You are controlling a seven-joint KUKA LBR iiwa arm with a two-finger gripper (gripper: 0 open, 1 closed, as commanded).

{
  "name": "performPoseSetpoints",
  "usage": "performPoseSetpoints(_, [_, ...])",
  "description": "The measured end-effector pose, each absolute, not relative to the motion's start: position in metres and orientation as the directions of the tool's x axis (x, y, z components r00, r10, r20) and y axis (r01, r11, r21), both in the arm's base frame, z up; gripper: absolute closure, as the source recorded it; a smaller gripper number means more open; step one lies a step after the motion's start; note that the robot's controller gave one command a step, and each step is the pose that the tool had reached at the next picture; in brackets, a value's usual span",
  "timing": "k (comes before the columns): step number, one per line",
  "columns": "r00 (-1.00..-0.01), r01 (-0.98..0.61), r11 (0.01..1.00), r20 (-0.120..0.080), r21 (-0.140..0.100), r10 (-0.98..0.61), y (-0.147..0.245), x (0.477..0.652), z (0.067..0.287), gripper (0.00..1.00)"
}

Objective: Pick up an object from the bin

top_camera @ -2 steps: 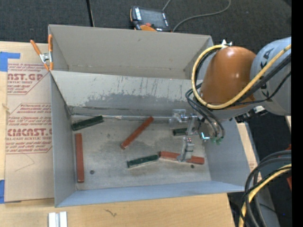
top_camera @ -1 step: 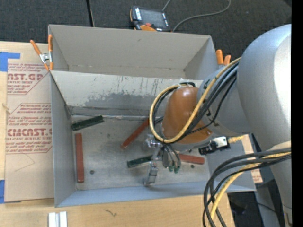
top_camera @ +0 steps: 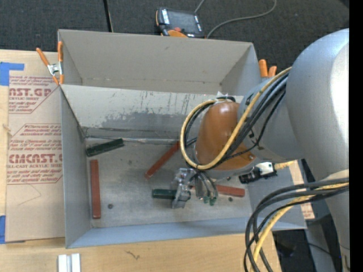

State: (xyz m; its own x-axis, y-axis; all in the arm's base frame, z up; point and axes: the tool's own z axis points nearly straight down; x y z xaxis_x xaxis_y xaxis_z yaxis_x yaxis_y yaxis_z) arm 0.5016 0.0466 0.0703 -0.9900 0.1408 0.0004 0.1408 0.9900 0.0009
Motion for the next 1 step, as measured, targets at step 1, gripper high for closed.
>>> performPoseSetpoints(1, [-0.998, 0.054, 0.999, -0.009, 0.003, 0.054, 0.0798, 0.5207, 0.2143, 1.0])
